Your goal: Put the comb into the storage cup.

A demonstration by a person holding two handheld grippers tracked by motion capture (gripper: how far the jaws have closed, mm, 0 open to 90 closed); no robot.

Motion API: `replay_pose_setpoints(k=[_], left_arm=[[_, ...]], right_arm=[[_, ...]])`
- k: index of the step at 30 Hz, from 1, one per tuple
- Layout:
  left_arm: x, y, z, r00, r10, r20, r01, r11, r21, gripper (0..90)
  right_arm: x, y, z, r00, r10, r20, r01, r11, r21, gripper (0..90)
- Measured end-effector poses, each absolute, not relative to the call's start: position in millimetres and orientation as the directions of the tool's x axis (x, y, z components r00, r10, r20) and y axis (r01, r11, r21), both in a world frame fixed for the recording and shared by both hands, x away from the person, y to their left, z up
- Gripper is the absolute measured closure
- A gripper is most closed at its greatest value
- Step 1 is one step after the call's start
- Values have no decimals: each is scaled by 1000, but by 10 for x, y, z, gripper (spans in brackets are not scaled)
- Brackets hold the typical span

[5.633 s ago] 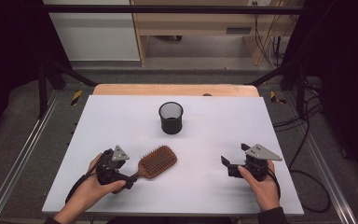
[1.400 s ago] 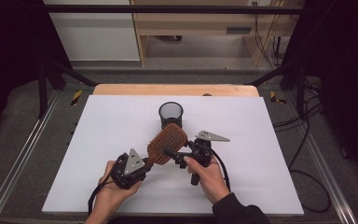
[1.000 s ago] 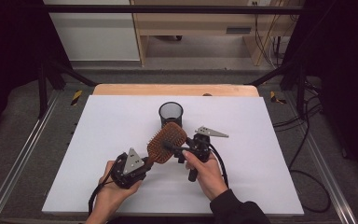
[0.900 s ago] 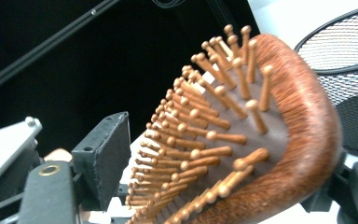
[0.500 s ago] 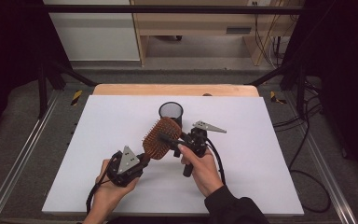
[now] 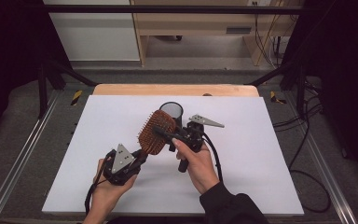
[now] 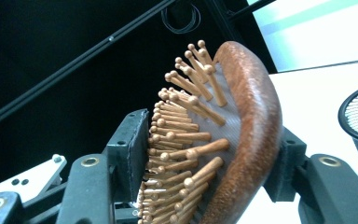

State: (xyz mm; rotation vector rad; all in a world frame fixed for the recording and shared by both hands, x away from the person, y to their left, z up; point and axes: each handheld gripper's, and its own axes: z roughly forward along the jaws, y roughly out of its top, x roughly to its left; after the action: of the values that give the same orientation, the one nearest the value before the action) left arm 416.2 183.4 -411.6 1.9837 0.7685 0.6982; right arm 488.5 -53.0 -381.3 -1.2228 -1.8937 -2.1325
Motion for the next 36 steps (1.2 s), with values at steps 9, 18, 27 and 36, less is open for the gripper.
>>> replay_pose_setpoints(k=[9, 18, 27, 36], left_arm=[[4178, 1849, -4149, 644, 753, 134, 277, -393, 877, 729], [4180, 1847, -4175, 631, 769, 102, 291, -356, 888, 729], [4207, 1830, -4257, 630, 773, 74, 307, -335, 891, 728], [4210, 1833, -4274, 628, 776, 51, 307, -308, 900, 727]], right_arm=[[4910, -494, -3812, -684, 445, 578, 516, -265, 814, 473], [4904, -442, -3783, -700, 440, 562, 497, -265, 826, 517], [4894, -407, -3777, -694, 473, 544, 495, -236, 836, 531], [4905, -392, -3757, -689, 484, 539, 498, -223, 838, 533]])
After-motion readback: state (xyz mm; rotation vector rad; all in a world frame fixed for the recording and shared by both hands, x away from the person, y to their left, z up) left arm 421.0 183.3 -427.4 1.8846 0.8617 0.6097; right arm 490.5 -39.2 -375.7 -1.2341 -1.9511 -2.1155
